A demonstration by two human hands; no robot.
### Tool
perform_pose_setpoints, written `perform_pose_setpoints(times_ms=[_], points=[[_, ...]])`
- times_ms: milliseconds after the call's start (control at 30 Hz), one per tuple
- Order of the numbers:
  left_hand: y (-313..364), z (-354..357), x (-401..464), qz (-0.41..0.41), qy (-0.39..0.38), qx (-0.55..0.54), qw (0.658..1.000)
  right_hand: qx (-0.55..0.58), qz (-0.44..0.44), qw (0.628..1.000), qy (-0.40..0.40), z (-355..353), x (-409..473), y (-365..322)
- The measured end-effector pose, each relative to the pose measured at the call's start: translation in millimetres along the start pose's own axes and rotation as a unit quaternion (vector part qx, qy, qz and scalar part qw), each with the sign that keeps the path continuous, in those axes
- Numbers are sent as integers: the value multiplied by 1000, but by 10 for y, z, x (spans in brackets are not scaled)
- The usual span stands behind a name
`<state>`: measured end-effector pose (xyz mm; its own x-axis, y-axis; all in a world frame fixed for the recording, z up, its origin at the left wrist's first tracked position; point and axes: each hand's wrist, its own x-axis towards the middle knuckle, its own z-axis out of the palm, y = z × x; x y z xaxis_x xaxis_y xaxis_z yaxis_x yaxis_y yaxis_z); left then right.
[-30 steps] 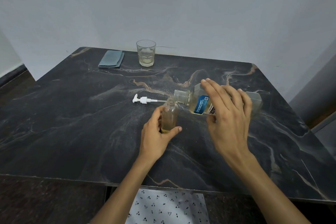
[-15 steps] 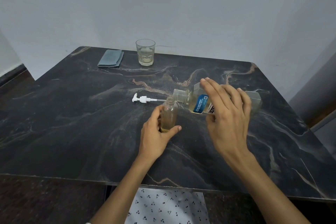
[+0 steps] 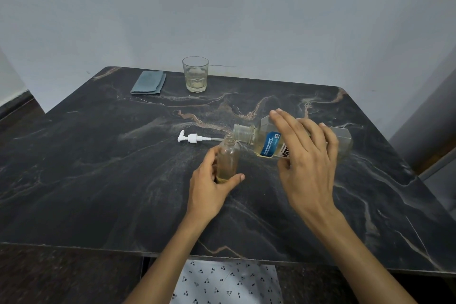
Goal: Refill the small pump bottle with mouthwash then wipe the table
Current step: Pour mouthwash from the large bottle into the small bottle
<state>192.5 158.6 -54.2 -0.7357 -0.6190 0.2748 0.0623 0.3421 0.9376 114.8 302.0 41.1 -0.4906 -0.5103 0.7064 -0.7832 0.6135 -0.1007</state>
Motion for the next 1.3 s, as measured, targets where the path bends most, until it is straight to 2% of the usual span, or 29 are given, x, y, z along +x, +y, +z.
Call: perform_pose_setpoints(times_ms=[1300], points=[[8,0,0,1,1,7,1000,-1,-1,1000,7,2,-7,3]])
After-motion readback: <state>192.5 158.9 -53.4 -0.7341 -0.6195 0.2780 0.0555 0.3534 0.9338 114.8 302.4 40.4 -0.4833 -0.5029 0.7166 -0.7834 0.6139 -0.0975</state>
